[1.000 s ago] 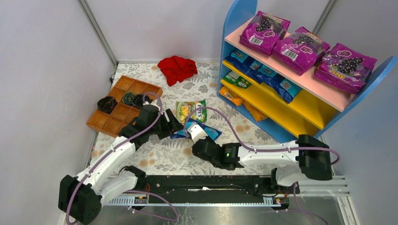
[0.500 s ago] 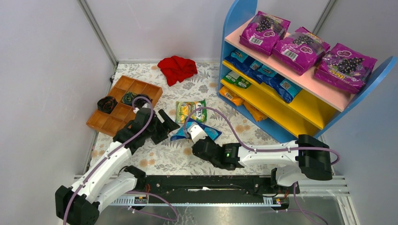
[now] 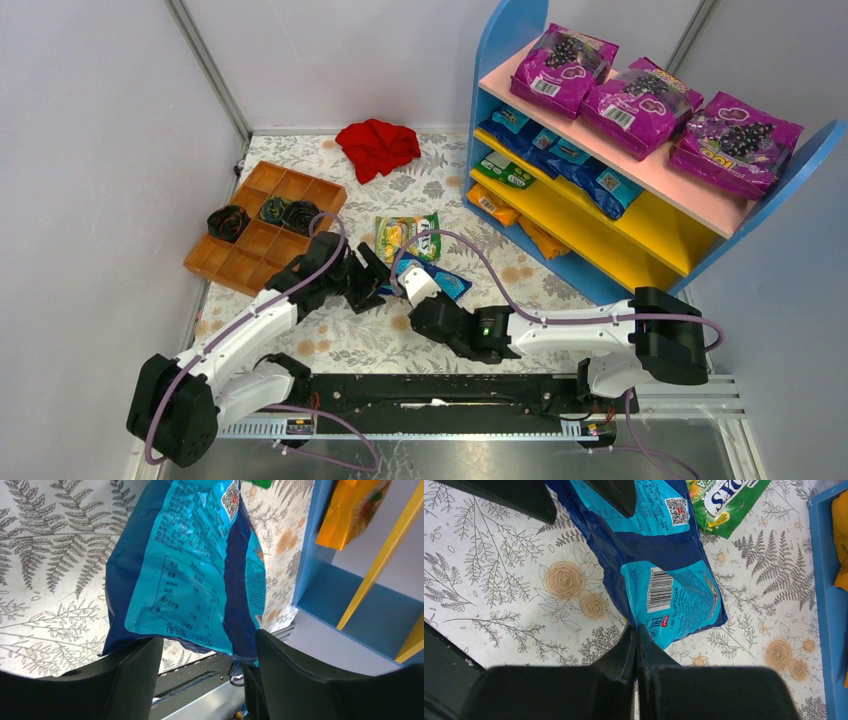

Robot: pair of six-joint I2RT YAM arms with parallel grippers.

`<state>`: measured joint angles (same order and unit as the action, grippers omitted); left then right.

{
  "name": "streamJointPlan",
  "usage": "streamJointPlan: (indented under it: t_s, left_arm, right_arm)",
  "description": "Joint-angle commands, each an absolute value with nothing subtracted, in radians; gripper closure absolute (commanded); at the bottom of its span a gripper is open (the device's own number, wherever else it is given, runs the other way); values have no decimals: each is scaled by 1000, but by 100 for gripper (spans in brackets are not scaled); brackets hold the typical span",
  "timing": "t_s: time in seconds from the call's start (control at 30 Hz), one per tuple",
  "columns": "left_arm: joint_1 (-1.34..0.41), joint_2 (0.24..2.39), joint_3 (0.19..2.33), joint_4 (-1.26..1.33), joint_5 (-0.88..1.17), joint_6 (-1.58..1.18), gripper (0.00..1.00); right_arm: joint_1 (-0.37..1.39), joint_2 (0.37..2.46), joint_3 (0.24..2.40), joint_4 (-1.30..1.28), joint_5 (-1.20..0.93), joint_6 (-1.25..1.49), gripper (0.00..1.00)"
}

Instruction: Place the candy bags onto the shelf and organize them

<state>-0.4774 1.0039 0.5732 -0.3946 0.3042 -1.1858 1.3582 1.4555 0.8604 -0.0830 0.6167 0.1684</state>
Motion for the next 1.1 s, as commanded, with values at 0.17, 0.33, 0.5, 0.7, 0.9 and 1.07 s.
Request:
streamJointPlan:
  t_s: [0.17, 0.33, 0.5, 0.7, 0.9, 1.07]
  left_arm:
    - [-479, 1013, 584, -286, 218, -1159, 61]
    - [-479, 994, 582, -285, 204, -1129, 82]
    - [-479, 986, 590, -260, 254, -1127, 100]
    - [-482, 953, 585, -226, 309, -1143, 100]
    - [-484, 930, 582, -220, 331, -1150, 100]
    - [-484, 922, 574, -217, 341, -1150, 100]
  right_arm:
    - [1350, 1413, 856, 8, 635, 183, 100]
    - [1350, 1430, 854, 13, 606, 178, 100]
    - [1350, 1478, 898, -8, 588, 179, 88]
    - [1350, 1558, 988, -51, 650, 217, 33]
    - [1350, 1681, 1109, -97, 772, 233, 5]
    - [1345, 1739, 1081, 28, 816, 133, 7]
